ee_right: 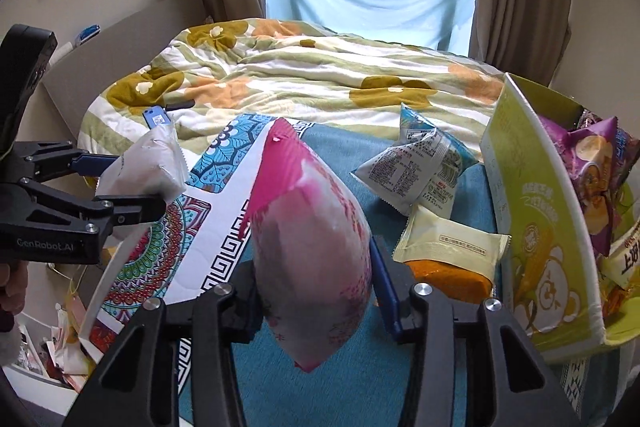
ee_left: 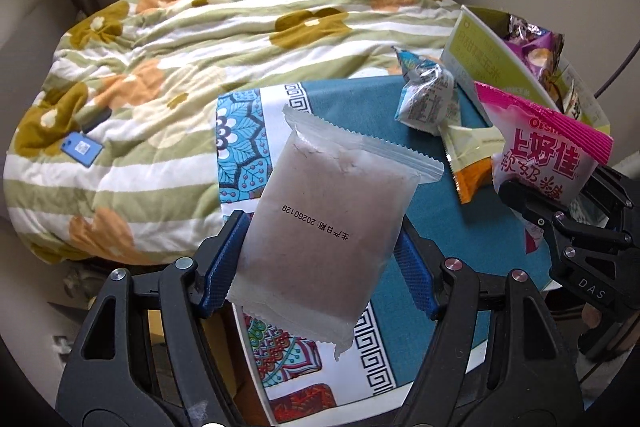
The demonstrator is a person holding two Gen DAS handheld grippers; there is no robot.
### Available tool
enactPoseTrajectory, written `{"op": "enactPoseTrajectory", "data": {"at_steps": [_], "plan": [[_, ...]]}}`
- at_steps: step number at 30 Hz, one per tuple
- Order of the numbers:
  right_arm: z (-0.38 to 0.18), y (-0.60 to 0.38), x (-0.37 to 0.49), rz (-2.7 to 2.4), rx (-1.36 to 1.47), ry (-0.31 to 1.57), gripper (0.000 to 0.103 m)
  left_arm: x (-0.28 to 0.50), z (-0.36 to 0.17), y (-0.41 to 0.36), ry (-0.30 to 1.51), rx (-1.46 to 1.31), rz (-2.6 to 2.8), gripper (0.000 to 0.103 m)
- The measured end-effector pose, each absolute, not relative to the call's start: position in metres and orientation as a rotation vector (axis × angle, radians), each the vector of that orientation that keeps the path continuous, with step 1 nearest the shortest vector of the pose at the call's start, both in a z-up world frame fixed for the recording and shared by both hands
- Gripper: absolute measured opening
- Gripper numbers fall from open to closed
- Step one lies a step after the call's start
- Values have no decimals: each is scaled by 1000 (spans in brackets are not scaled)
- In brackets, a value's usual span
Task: Organize snacks
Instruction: 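Carry both packets over the cardboard box and open the left tool to drop its packet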
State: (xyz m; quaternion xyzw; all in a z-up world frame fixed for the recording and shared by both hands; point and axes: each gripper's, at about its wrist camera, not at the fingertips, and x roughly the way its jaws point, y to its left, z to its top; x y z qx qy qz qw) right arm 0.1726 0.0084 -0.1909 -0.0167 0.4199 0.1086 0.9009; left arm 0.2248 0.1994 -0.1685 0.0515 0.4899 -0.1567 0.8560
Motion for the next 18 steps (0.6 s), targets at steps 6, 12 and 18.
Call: {"op": "enactPoseTrajectory", "data": {"at_steps": [6,12,18], "plan": [[-142,-26,146,163,52,823,43,214,-118,157,952,92,-373,69],[-105,-87,135,102,108,776,43,209,-84,93,886,43,-407,69],[-86,-165,133,45,112,757,43,213,-77,8,876,15,-462,69]]}}
